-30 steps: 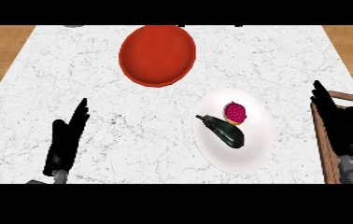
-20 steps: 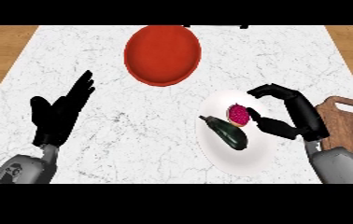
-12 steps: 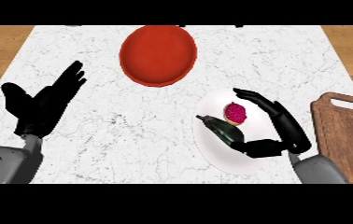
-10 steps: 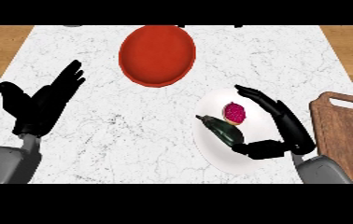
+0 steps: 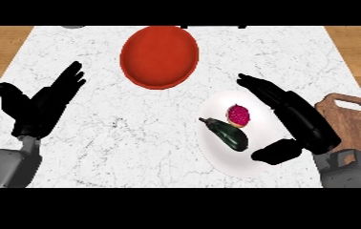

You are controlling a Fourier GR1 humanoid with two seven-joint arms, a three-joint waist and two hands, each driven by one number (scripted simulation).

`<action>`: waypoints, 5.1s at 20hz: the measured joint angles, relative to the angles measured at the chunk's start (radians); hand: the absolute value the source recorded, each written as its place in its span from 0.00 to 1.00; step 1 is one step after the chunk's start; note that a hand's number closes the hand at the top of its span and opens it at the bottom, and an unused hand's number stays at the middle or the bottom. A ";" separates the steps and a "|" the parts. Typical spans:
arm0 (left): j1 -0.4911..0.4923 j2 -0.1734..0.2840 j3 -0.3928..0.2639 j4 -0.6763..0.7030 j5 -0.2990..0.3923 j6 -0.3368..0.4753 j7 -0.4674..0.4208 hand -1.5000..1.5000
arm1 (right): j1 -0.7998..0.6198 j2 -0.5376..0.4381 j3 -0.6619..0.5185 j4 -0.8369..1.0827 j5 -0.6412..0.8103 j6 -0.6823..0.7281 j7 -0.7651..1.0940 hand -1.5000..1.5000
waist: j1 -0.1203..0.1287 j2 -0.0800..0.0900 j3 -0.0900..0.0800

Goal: Pick the cupcake from the plate and place it in the bowl

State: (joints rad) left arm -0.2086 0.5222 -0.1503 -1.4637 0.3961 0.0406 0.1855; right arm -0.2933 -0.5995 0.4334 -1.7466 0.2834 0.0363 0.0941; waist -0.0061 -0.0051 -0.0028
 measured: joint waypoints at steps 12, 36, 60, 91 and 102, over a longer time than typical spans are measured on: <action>-0.014 -0.038 0.013 0.001 -0.035 -0.016 0.015 0.50 | -0.255 0.091 0.105 -0.085 0.018 0.364 0.537 0.00 | 0.012 0.003 0.001; 0.012 -0.127 0.127 -0.026 -0.145 -0.109 0.057 0.50 | -0.224 0.282 0.029 0.063 0.297 0.622 0.575 0.00 | 0.009 0.005 0.003; 0.002 -0.217 0.215 -0.006 -0.240 -0.184 0.056 0.50 | -0.211 0.412 -0.069 0.397 0.588 0.575 0.332 0.00 | 0.009 0.005 0.003; -0.005 -0.272 0.270 -0.033 -0.281 -0.230 0.094 0.50 | -0.303 0.471 -0.185 0.782 0.810 0.303 -0.022 1.00 | 0.008 0.000 -0.003; -0.027 -0.279 0.271 -0.032 -0.294 -0.236 0.105 0.50 | -0.349 0.319 -0.306 0.830 0.775 0.283 -0.229 1.00 | 0.020 0.011 0.003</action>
State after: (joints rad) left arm -0.2360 0.2436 0.1207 -1.4952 0.1018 -0.1952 0.2908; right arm -0.6422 -0.2802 0.1270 -0.9167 1.0587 0.3196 -0.1345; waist 0.0137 0.0054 0.0000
